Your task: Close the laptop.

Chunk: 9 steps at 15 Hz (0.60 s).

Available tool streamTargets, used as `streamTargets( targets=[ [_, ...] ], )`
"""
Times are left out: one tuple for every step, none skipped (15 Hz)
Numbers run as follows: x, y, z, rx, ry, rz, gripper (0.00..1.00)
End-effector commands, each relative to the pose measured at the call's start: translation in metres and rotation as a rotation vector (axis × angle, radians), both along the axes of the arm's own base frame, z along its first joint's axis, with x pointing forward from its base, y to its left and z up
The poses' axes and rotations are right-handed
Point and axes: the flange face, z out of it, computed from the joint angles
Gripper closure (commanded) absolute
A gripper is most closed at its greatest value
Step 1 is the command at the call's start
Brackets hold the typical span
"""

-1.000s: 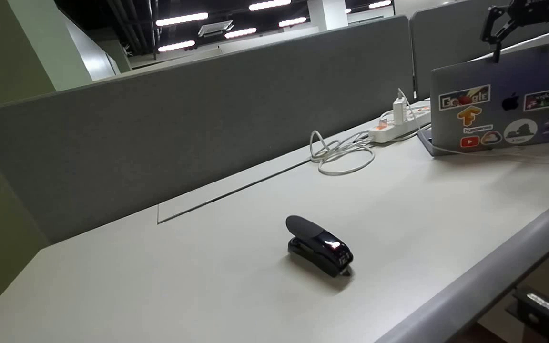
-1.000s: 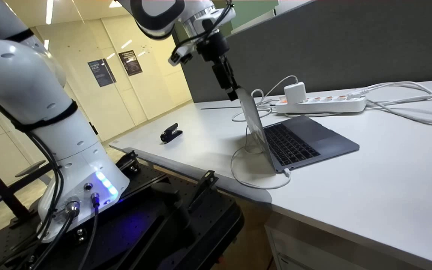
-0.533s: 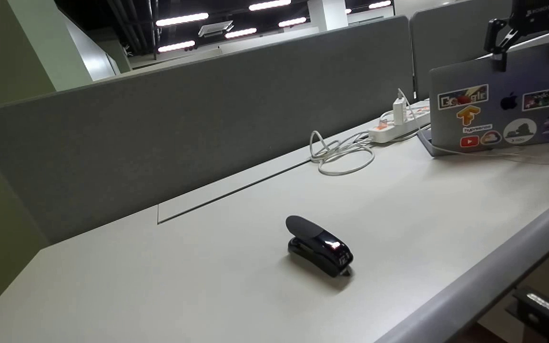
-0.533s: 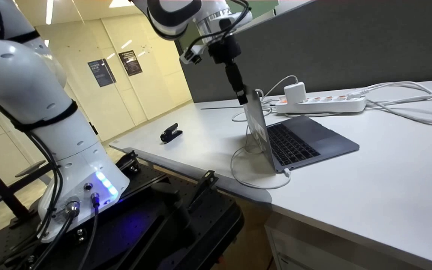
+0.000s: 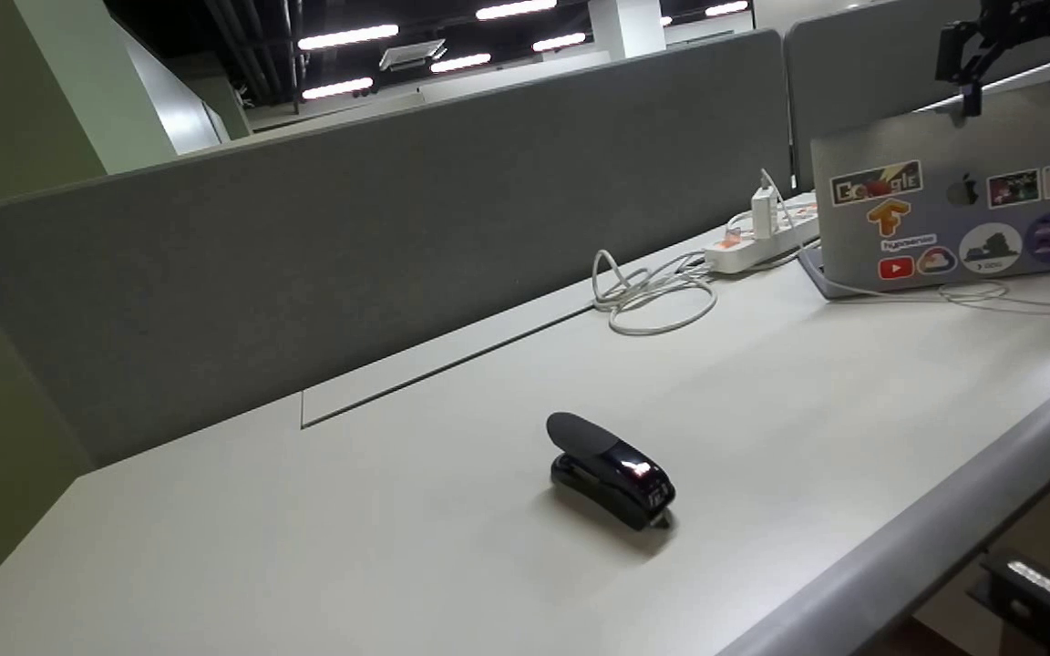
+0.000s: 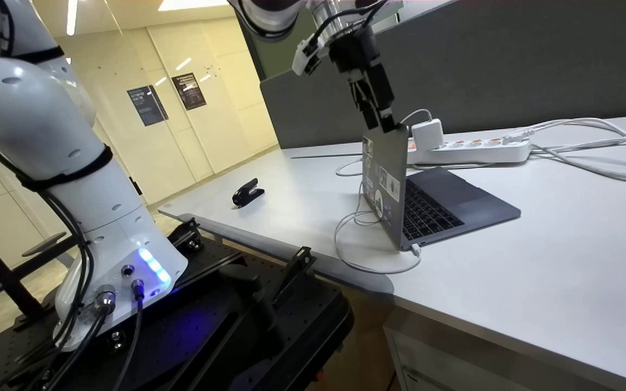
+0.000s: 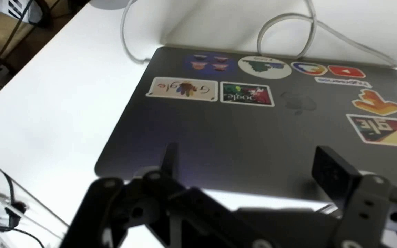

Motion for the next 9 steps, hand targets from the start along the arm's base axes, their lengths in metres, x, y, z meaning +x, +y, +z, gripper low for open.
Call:
streamTargets(
  targets=[
    [0.010, -0.034, 0.008, 0.005, 0.029, 0.034, 0.00],
    [0.003, -0.016, 0.004, -0.006, 0.006, 0.014, 0.00],
    [0.003, -0.022, 0.005, 0.002, 0.016, 0.021, 0.00],
    [0.004, -0.026, 0.006, 0.002, 0.020, 0.026, 0.00],
    [0.005, -0.028, 0.006, 0.002, 0.023, 0.030, 0.00],
    [0.005, -0.028, 0.006, 0.002, 0.025, 0.032, 0.00],
    [0.006, -0.028, 0.006, 0.002, 0.025, 0.033, 0.00],
    [0.007, -0.027, 0.005, -0.007, 0.009, 0.014, 0.00],
    [0.010, -0.028, 0.002, -0.017, 0.004, -0.003, 0.00]
  ],
)
